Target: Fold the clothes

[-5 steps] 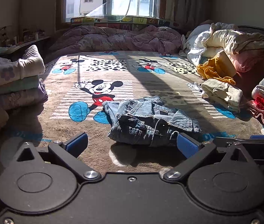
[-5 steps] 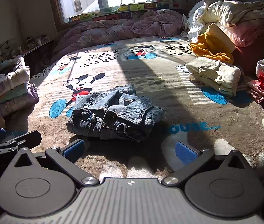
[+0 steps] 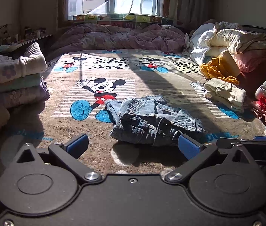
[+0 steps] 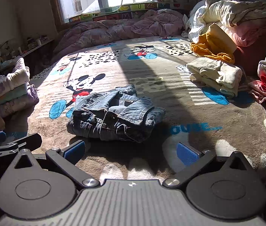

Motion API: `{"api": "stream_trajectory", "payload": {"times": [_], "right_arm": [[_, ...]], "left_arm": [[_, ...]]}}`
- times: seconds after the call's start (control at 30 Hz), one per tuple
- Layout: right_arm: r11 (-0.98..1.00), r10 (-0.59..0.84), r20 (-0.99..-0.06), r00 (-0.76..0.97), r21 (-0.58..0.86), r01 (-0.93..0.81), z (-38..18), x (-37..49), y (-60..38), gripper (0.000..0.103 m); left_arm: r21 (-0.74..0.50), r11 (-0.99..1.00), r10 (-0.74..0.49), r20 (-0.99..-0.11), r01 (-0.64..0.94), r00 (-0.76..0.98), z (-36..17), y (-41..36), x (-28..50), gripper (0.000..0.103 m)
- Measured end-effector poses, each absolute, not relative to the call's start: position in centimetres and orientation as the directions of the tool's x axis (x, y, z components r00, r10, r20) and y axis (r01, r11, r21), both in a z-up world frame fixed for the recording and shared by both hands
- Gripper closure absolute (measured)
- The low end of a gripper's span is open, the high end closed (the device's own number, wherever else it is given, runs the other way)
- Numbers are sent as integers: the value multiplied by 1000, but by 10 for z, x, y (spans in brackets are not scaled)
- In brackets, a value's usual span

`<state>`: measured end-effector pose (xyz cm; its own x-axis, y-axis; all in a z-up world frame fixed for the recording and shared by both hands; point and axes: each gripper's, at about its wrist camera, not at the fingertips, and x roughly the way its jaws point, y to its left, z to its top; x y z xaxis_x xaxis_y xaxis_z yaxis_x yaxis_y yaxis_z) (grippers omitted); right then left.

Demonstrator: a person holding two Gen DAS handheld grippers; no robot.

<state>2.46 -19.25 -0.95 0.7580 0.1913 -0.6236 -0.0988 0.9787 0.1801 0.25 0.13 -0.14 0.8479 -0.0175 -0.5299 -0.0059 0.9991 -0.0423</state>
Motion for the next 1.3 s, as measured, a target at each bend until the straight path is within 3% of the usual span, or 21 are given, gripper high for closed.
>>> {"api": "stream_trajectory", "payload": {"times": [1.3], "right_arm": [[977, 197, -625, 755, 191, -97, -11, 23, -197, 1]], "left_arm": [[-40, 999, -18, -537, -4, 844, -2, -6, 0, 0]]}}
